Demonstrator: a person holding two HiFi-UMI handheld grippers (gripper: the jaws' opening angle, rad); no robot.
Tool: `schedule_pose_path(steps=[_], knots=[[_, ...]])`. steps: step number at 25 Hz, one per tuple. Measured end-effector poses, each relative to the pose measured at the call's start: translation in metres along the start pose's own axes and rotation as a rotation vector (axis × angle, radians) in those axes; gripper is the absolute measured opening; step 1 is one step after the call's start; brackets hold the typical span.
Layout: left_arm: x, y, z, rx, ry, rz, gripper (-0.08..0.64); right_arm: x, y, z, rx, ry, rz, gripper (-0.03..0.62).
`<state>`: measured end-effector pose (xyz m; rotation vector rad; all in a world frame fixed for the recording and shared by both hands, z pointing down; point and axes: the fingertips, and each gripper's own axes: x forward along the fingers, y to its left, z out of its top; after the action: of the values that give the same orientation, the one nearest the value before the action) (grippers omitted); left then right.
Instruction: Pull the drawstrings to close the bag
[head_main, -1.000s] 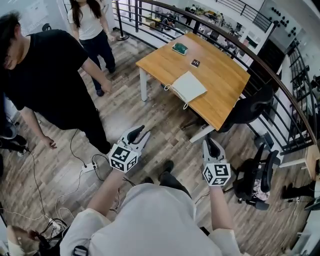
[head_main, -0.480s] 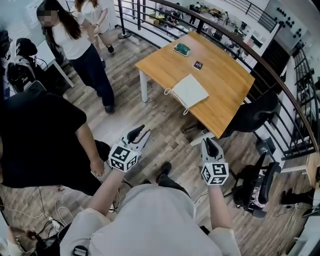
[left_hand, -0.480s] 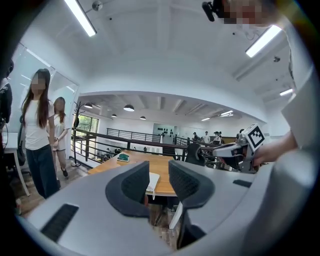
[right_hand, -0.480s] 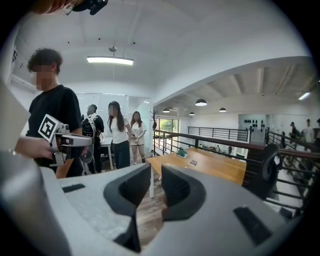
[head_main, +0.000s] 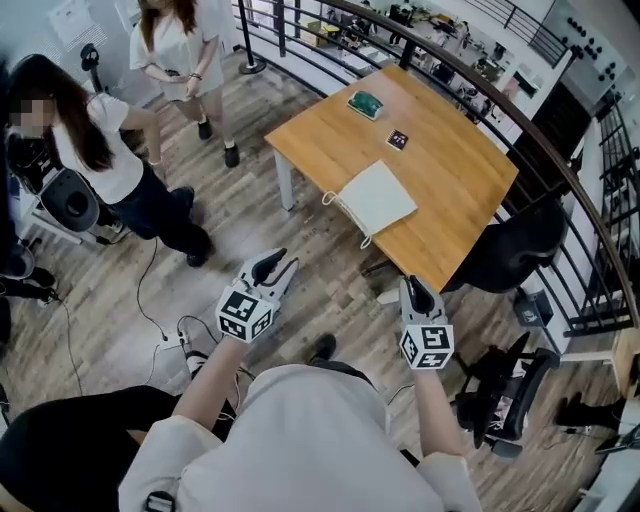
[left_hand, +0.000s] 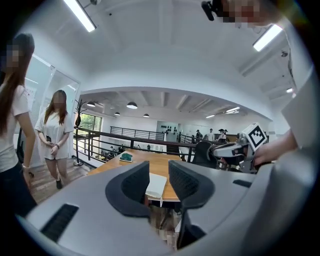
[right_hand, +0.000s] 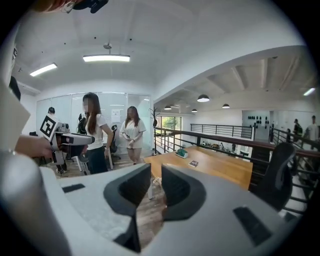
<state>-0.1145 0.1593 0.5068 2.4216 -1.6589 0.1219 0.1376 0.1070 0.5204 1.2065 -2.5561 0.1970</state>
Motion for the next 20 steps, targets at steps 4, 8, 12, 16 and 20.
schedule_pose_path(steps=[4,8,12,16,20], knots=[[0.028,0.006,0.003,0.006,0.012,0.021,0.114,0.022,-0.024,0.003,-0.002,0.001,0.019,0.052],[0.053,0.008,0.005,0.007,0.02,0.039,0.114,0.04,-0.048,0.004,0.001,0.007,0.035,0.052],[0.071,0.009,0.007,0.006,0.03,0.051,0.114,0.052,-0.064,0.004,0.004,0.016,0.046,0.052],[0.08,0.008,0.009,0.004,0.035,0.056,0.114,0.059,-0.071,0.008,-0.001,0.018,0.055,0.052],[0.09,0.009,0.008,0.007,0.041,0.057,0.114,0.067,-0.077,0.005,-0.003,0.023,0.062,0.052]])
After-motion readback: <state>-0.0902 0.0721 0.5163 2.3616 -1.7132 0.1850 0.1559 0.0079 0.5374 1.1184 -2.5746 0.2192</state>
